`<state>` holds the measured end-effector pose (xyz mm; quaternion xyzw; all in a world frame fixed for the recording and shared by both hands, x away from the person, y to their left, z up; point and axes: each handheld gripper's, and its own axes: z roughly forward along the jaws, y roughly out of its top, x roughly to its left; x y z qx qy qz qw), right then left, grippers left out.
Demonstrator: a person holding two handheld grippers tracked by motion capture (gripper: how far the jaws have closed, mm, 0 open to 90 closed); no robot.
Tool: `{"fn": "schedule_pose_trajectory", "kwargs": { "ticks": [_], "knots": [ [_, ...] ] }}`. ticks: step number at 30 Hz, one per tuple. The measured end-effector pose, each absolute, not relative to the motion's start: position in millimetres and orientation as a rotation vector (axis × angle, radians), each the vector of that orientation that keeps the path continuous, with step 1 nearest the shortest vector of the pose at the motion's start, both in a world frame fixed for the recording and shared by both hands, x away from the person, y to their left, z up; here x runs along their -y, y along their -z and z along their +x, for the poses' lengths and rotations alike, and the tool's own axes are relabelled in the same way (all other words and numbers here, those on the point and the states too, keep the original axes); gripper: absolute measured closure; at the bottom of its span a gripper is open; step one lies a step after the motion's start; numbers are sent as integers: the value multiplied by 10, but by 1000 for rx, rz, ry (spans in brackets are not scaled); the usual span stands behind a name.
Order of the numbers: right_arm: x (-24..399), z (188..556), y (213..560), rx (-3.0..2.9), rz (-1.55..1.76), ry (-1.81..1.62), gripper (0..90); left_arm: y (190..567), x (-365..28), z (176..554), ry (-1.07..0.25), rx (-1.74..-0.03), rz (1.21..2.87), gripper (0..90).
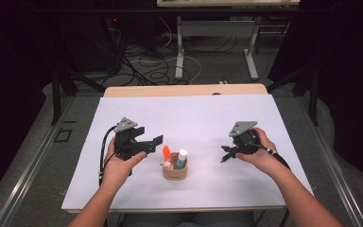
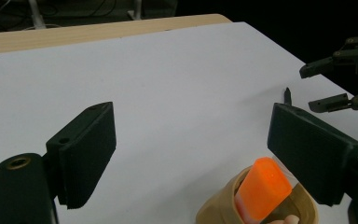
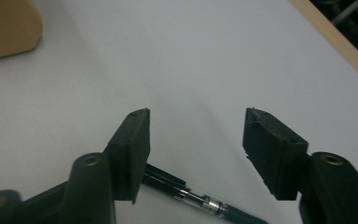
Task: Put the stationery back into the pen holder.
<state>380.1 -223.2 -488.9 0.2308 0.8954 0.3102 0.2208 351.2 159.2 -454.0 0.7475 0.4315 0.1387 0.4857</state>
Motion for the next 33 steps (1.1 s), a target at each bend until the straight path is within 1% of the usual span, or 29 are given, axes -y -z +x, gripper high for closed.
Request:
{"fn": "schedule_pose_trajectory", "kwargs": {
  "ticks": [6,8,15,20,22,25,28,33],
  "knots": [
    [2249,3825,4826,-2506,476,-733,433,4559,-1664,3520,-353,-1057,1804,156],
    [2262,3852,4806,-2511,429,-699,418,4559,-1689,3524,-354,-1063,1805,157],
    [2279,3914,4765,-2528,258,-571,413,4571,-1715,3535,-348,-1076,1807,159],
    [2303,3941,4756,-2539,173,-554,475,4581,-1718,3539,-351,-1083,1800,159],
    [2308,3949,4758,-2565,106,-489,490,4583,-1720,3542,-351,-1083,1802,160],
    [2314,3974,4858,-2520,15,-526,515,4588,-1721,3542,-348,-1087,1802,160],
    [2304,3982,4834,-2587,-77,-374,537,4589,-1728,3549,-353,-1082,1802,160],
    [2294,4013,4925,-2561,-211,-347,569,4585,-1736,3548,-356,-1085,1792,160]
  ]
}}
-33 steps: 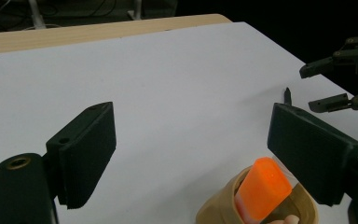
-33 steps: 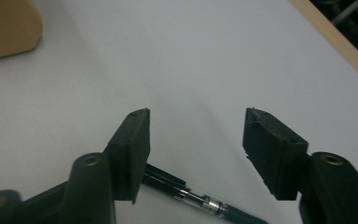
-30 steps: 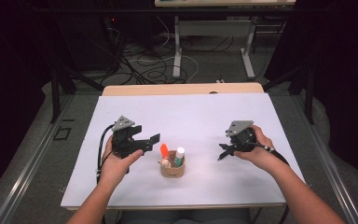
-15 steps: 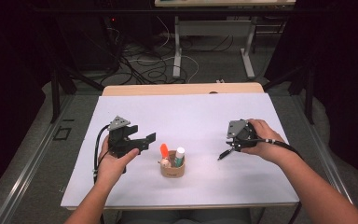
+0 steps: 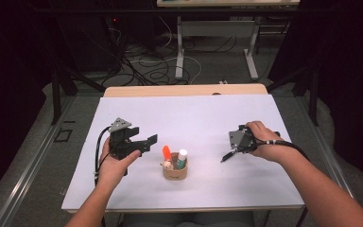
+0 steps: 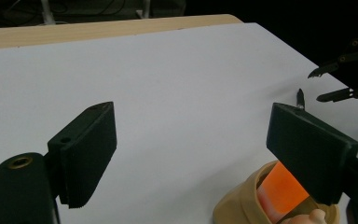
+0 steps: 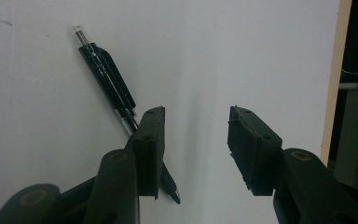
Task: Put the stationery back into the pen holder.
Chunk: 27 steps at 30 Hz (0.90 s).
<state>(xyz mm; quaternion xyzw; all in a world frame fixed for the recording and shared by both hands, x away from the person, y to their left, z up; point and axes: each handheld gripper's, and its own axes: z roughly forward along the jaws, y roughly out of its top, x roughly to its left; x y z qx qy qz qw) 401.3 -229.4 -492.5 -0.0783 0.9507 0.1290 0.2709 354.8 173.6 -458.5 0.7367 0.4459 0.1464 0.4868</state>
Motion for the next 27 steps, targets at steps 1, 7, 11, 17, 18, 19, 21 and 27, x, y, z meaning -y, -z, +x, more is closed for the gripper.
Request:
{"fn": "schedule_pose_trajectory", "kwargs": {
  "ticks": [1,7,11,17,18,19,21,27],
  "knots": [
    [2299,4015,4947,-2546,-232,-353,576,4585,-1738,3549,-356,-1085,1791,160],
    [2308,4010,4964,-2579,-294,-271,606,4588,-1739,3548,-353,-1090,1792,160],
    [2324,4017,4977,-2583,-323,-268,614,4591,-1735,3548,-357,-1091,1784,160],
    [2392,4007,5041,-2590,-312,-269,622,4595,-1740,3548,-346,-1095,1798,160],
    [2402,3999,5041,-2596,-306,-243,623,4596,-1739,3548,-345,-1096,1799,160],
    [2409,4000,5051,-2601,-315,-228,623,4597,-1741,3550,-349,-1094,1803,160],
    [2426,3996,5075,-2603,-316,-235,624,4600,-1737,3551,-348,-1093,1804,160],
    [2493,3995,5116,-2621,-312,-227,644,4597,-1743,3549,-350,-1095,1803,160]
  ]
}}
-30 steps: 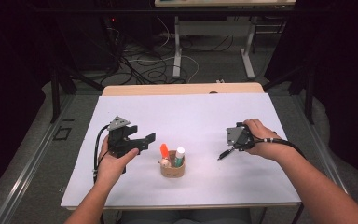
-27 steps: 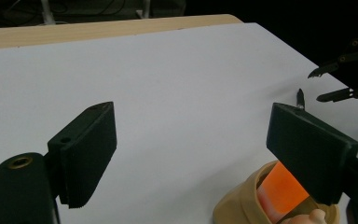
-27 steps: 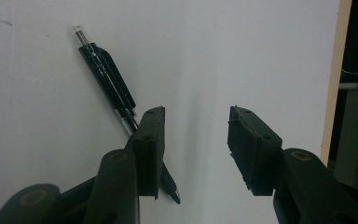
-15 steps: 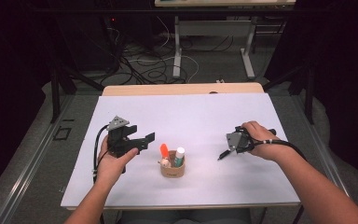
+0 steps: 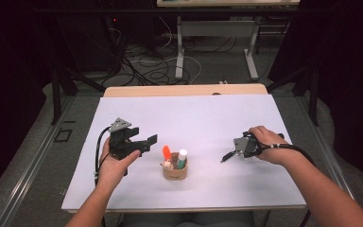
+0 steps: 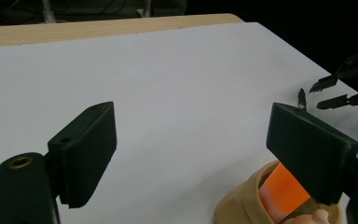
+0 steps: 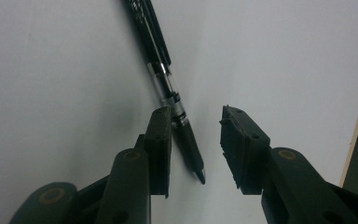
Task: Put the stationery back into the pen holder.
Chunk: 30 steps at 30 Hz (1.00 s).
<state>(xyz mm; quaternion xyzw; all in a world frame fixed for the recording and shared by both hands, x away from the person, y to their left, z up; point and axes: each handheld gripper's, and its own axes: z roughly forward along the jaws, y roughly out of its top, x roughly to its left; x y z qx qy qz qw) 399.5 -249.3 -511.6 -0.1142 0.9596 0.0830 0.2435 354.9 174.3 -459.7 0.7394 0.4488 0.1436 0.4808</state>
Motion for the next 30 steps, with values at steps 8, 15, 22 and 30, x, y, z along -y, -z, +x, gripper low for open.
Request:
{"fn": "schedule_pose_trajectory", "kwargs": {
  "ticks": [8,15,22,30],
  "knots": [
    [2600,4005,5162,-2633,-343,-158,667,4599,-1738,3551,-346,-1100,1799,160],
    [2580,4034,5219,-2614,-374,-173,675,4609,-1742,3559,-345,-1099,1802,160],
    [2524,4060,5290,-2635,-420,-140,674,4609,-1736,3562,-347,-1096,1795,160],
    [2523,4084,5381,-2585,-427,-200,696,4606,-1750,3571,-354,-1098,1799,160]
  ]
}}
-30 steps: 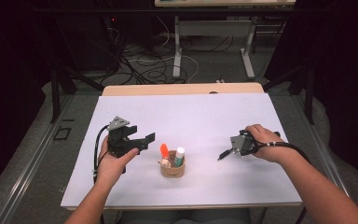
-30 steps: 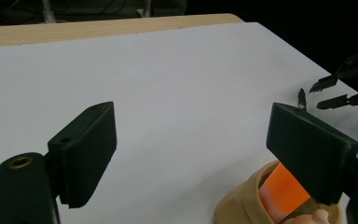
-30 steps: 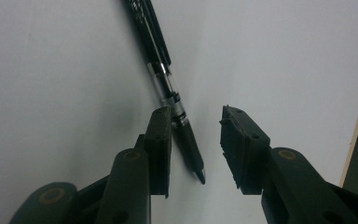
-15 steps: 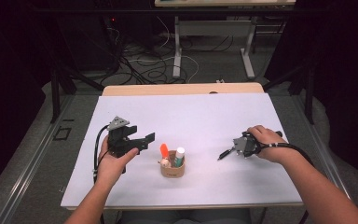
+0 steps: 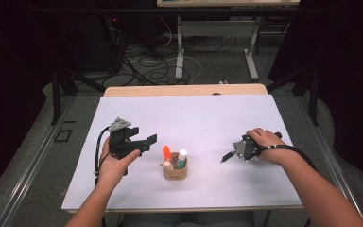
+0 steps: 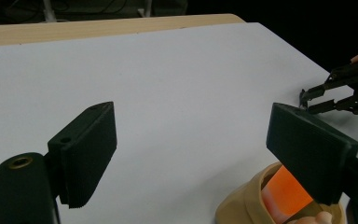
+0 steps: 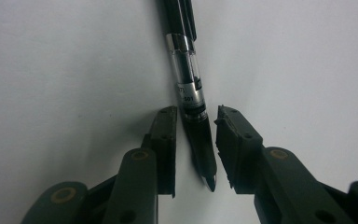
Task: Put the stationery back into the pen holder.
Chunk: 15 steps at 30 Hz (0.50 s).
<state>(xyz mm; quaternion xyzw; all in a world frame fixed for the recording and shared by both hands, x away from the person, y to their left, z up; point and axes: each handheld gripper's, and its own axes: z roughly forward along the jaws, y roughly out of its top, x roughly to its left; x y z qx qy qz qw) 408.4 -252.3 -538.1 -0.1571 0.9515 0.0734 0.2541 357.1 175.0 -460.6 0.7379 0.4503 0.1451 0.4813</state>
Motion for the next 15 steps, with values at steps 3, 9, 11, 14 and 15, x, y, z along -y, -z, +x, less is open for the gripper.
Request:
{"fn": "schedule_pose_trajectory", "kwargs": {
  "ticks": [3,9,11,14,15],
  "knots": [
    [2486,4102,5324,-2649,-457,-91,707,4607,-1746,3570,-350,-1097,1798,160],
    [2467,4104,5340,-2633,-499,-78,755,4611,-1738,3566,-345,-1104,1800,161],
    [2462,4098,5338,-2633,-497,-64,760,4613,-1738,3567,-342,-1106,1803,161],
    [2459,4099,5343,-2627,-516,-63,769,4617,-1737,3569,-342,-1106,1805,161],
    [2463,4091,5348,-2623,-513,-65,772,4616,-1740,3570,-346,-1104,1810,160]
  ]
}}
